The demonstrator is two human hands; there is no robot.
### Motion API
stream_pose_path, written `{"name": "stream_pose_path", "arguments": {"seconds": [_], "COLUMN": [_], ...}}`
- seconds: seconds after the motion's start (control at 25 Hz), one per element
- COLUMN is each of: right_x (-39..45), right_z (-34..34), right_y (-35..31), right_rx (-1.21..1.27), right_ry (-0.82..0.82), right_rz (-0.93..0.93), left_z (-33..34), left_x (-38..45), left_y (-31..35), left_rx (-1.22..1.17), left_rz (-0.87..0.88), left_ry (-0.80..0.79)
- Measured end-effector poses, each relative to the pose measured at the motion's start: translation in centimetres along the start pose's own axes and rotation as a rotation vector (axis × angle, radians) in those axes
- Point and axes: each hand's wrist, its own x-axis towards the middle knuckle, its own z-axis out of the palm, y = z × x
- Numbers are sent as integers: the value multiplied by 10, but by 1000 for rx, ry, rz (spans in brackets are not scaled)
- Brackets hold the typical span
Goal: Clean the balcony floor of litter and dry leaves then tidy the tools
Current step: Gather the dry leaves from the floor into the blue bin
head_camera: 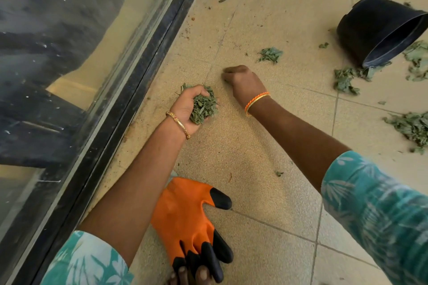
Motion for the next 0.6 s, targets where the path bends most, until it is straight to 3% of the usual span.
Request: {"name": "stream_pose_path", "arguments": {"seconds": [0.12,0.2,0.28,0.44,0.6], "right_x": [-7,-14,-31,-59,-67], "right_z": [-1,-11,-29,-62,-72], "right_y": [2,0,-5,-18,-14], "right_rx": [88,251,439,868,840], "right_ry": [186,373,460,341,291], "right_rz": [38,140,201,363,359], "left_z": [1,3,6,24,42], "left_x": [4,7,10,7,10], "left_y": [1,1,1,4,-7], "left_rx": [65,110,139,224,241], "left_rz": [1,11,12,-14,-28], "left_ry": [-2,-34,-117,-316,-392]}}
